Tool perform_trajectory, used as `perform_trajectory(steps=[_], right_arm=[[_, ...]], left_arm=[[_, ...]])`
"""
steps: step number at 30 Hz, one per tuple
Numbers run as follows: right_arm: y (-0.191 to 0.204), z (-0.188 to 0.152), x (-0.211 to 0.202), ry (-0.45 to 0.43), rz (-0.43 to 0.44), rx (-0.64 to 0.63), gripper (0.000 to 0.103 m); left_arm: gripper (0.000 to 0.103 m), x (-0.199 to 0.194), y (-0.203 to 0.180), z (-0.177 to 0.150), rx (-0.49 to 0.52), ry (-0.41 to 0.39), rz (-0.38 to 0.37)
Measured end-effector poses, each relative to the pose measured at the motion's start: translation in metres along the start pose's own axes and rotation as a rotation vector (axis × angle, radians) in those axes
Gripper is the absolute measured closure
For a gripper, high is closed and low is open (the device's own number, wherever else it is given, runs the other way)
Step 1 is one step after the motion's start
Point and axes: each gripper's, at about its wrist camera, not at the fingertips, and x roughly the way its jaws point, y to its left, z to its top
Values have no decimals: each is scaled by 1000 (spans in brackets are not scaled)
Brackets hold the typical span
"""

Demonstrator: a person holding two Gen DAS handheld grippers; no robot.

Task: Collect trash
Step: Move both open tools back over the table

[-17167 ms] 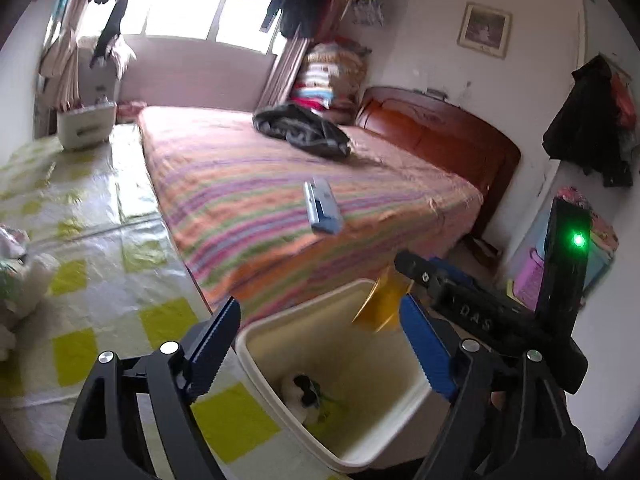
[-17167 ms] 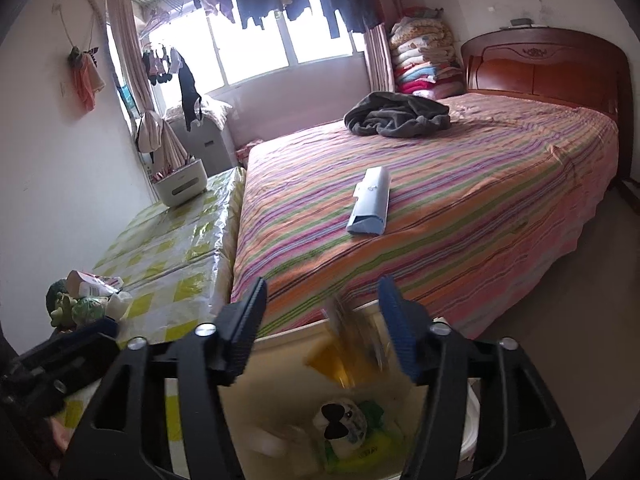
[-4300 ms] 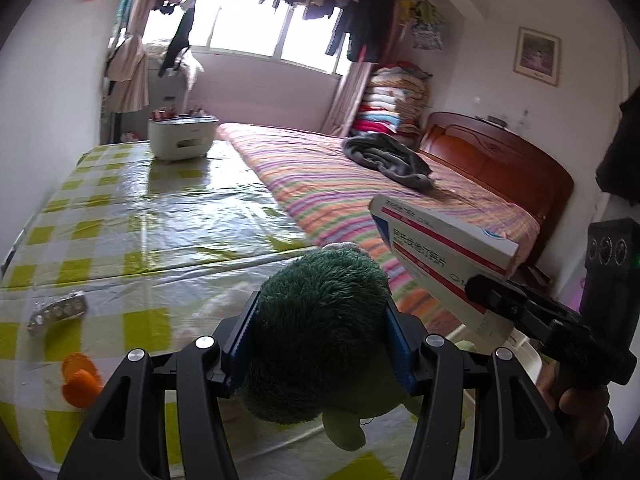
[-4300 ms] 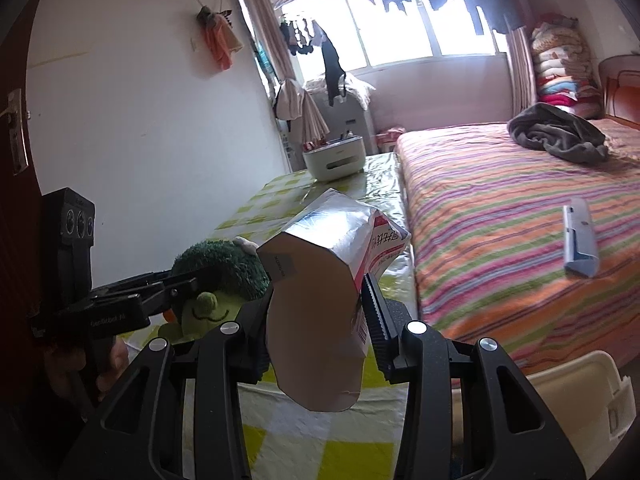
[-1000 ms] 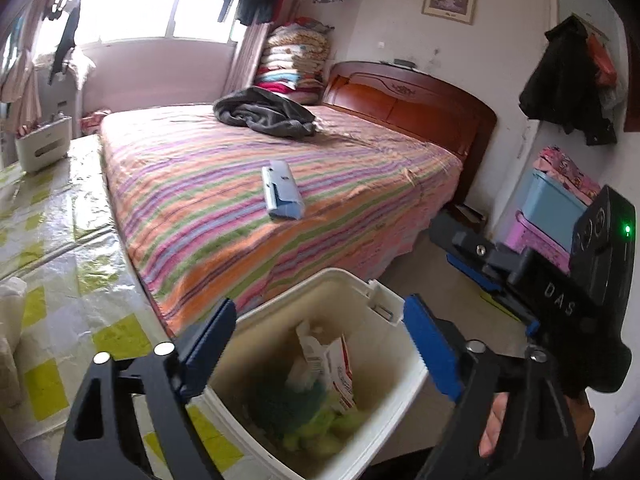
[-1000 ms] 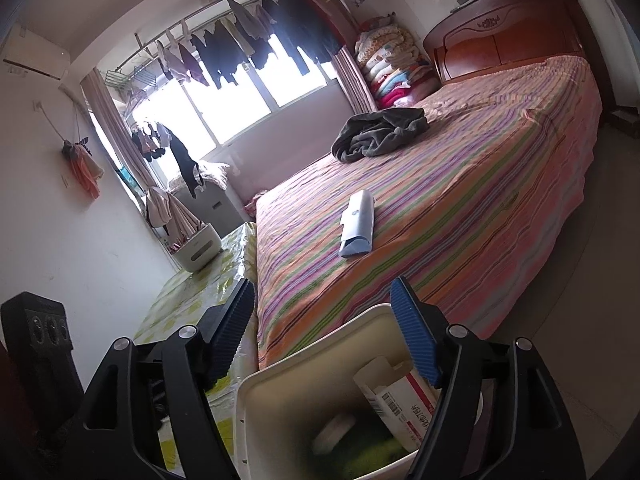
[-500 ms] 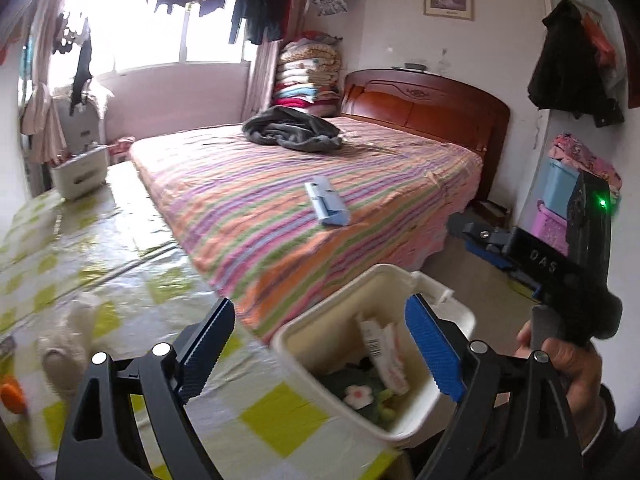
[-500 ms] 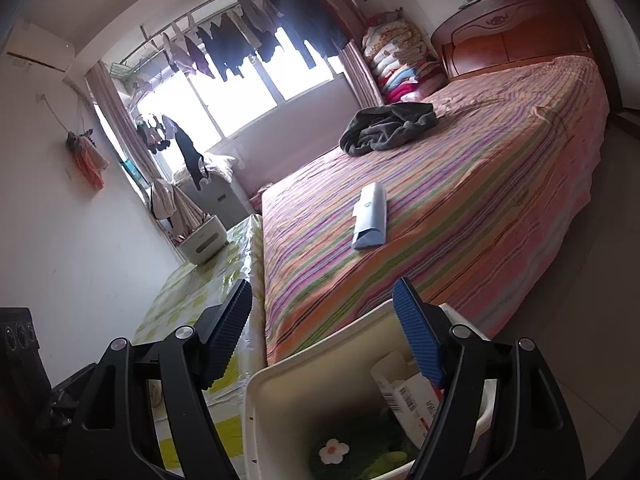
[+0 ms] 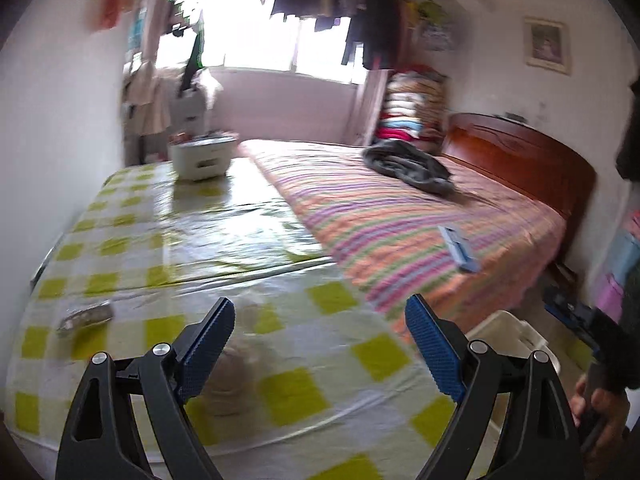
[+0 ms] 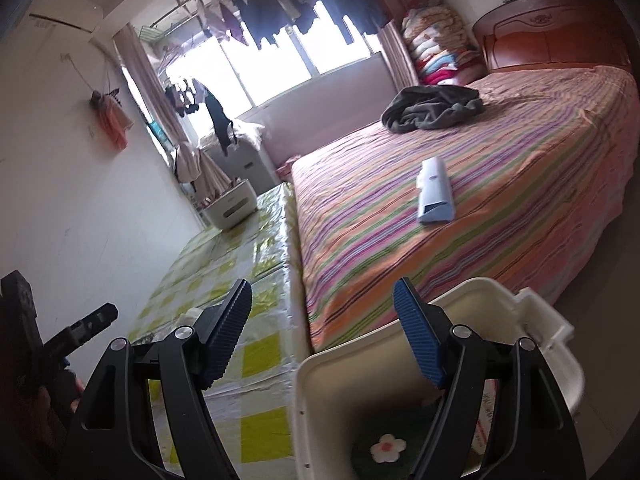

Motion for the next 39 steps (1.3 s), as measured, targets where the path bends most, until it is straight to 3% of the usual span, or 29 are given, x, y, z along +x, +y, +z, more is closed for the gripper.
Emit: perform_trajectory(steps=[17,23,32,39], right_arm=[[47,-20,42,107,73,-77,30],[75,-31,54,145,115,-130,30],[111,-49,79,232,196,-173,29],[166,-64,106,322,288,-287,29]], left_arm=[[18,-19,111,-11,-94,3,263],[18,-31,157,-17,-193,17,296],[18,-29,192,-33,-222,68,329],[18,-25,212,-40,-324,111,258]])
